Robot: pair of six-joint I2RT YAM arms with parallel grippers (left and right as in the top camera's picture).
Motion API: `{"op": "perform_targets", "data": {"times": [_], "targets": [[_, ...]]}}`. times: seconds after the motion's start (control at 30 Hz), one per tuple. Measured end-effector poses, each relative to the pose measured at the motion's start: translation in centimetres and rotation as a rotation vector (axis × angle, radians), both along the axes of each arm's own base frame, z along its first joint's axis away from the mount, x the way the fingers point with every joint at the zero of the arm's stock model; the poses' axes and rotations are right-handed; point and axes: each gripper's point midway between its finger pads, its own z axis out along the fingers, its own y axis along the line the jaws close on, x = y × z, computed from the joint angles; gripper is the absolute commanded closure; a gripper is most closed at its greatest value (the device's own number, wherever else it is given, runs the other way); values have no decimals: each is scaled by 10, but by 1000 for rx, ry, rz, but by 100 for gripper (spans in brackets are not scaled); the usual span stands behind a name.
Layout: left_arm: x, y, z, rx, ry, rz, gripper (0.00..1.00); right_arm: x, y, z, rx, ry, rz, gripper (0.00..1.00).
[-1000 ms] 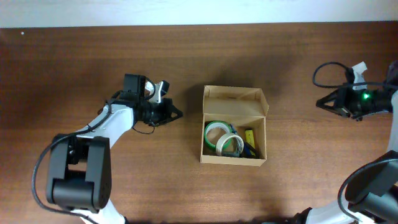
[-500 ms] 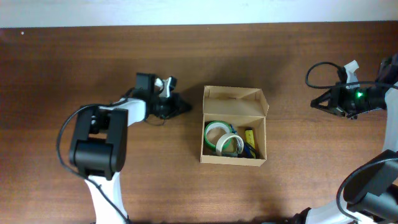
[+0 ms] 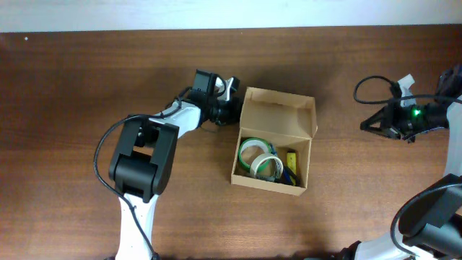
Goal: Pack container
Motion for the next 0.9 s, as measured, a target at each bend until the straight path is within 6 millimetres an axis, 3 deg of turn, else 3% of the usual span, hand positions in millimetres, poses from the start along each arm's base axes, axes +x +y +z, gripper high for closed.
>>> {"op": "perform_targets", "data": {"times": [0.23, 0.47, 0.63, 0.9], "targets": [[8, -8, 31, -102, -27, -53, 98, -8, -3, -4, -29, 45, 5, 96], [10, -19, 92, -303, -105, -200, 98, -10, -4, -6, -41, 56, 7, 96], [-7, -24, 126, -438, -107, -338, 98, -13, -4, -6, -38, 67, 7, 96], [-37, -27, 140, -542, -3, -455, 98, -18, -1, -5, -26, 91, 8, 96]]}}
